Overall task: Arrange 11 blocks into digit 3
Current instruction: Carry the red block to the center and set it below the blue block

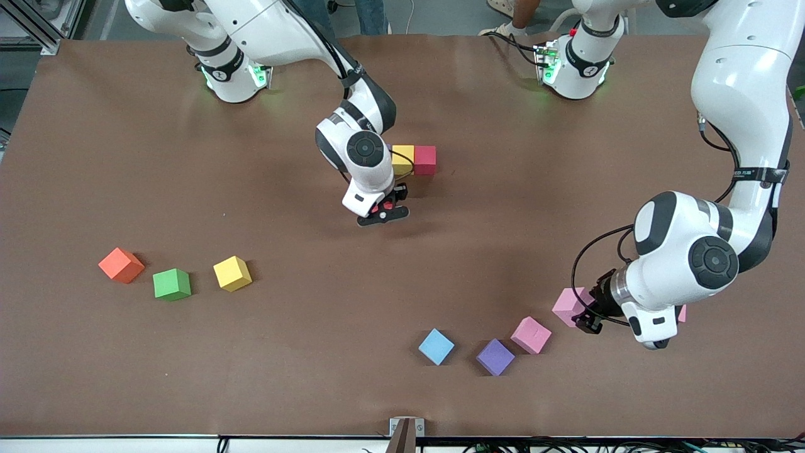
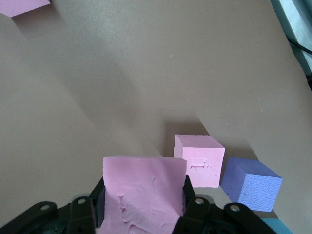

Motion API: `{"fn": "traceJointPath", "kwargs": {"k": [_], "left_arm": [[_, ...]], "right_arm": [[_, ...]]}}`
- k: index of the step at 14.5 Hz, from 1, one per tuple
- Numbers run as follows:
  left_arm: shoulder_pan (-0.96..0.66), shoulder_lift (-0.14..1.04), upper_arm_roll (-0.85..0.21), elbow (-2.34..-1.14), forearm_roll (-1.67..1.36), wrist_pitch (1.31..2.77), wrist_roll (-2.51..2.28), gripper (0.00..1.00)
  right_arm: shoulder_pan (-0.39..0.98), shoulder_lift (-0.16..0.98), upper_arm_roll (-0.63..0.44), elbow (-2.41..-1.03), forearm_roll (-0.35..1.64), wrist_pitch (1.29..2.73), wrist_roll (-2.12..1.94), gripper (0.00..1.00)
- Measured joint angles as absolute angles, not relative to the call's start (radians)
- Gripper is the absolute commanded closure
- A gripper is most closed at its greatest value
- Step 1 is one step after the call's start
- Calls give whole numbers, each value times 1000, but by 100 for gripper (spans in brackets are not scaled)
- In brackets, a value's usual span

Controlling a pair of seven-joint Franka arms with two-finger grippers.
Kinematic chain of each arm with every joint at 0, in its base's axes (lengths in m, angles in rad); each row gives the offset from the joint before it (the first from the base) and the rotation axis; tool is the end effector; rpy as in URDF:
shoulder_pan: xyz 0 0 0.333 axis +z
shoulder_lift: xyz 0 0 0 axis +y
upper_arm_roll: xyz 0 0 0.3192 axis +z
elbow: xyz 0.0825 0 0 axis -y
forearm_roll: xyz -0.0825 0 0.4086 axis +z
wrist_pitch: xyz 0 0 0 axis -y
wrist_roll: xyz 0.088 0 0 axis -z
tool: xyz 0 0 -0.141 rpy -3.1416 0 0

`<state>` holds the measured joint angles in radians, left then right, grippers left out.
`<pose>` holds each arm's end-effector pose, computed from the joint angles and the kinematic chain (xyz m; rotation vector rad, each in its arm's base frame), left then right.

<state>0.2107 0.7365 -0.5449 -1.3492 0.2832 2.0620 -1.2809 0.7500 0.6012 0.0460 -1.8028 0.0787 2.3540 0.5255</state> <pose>0.7480 -0.1490 0.2968 2.6796 1.3850 -0.0219 0.4640 0.4770 0.1580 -3.0891 -0.3195 0.1381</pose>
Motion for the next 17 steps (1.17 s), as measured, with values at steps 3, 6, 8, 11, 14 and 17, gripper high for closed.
{"fn": "traceJointPath", "kwargs": {"k": [3,6,8,11,14,17], "left_arm": [[210,737,-545,-1349,283,2062,-1281,83],[210,737,-545,-1350,283,2062,-1281,83],[210,737,-545,-1350,283,2062,-1281,83],[210,737,-545,-1350,283,2062,-1281,83],[210,737,-545,-1351,283,2062,-1281,83],[209,736,-545,-1351,283,2062,-1281,83]], "right_arm": [[750,601,46,-1803,79,2354,525,51],[750,600,46,-1804,79,2354,526,0],[750,601,46,-1806,79,2353,535,0],[750,598,45,-1800,79,2358,541,0],[740,560,34,-1774,80,2338,545,0],[667,492,22,-1704,80,2211,551,0]]}}
